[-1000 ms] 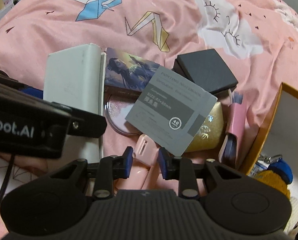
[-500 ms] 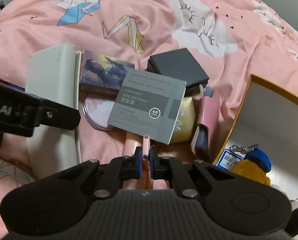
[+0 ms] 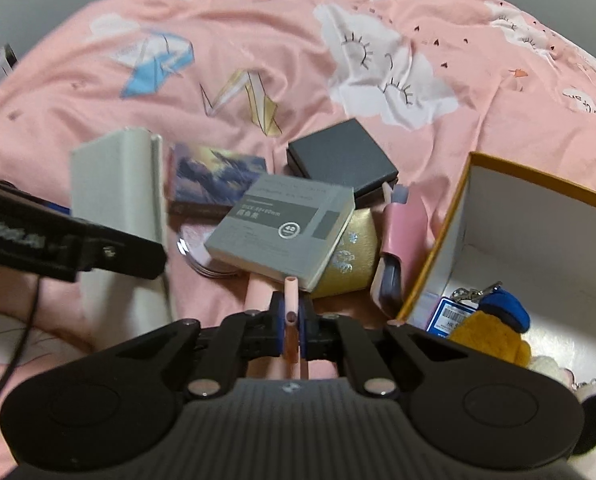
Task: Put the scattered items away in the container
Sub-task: 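Carry the white box toward the orange box with the left tool while the right tool grasps the pink tube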
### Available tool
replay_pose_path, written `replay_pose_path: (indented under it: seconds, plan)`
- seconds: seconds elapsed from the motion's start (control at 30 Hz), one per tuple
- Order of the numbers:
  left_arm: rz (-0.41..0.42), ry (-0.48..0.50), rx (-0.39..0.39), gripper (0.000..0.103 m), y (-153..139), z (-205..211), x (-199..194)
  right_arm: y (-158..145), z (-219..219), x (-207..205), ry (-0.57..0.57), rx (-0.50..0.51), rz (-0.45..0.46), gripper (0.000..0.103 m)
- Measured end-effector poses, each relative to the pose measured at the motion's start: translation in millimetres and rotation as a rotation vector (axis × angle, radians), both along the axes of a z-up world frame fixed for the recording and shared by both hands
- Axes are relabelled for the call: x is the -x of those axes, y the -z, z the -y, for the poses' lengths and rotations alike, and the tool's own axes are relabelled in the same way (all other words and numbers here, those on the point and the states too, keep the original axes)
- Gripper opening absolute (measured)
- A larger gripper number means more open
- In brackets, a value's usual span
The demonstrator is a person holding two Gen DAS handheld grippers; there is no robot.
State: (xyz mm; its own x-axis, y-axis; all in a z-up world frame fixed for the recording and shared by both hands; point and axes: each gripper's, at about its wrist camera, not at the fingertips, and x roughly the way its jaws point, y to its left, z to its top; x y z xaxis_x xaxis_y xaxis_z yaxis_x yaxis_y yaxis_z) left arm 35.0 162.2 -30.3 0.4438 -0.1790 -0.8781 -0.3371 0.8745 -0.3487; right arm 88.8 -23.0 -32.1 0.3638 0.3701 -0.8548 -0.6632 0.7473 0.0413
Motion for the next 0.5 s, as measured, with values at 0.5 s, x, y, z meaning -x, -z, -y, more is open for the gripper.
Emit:
replay_pose_path:
  seconds: [0.5]
  plan:
    - [0.116, 0.07, 0.048, 0.072, -45, 14, 4, -73, 54, 26, 0.06, -0.16, 0.129, 0.007]
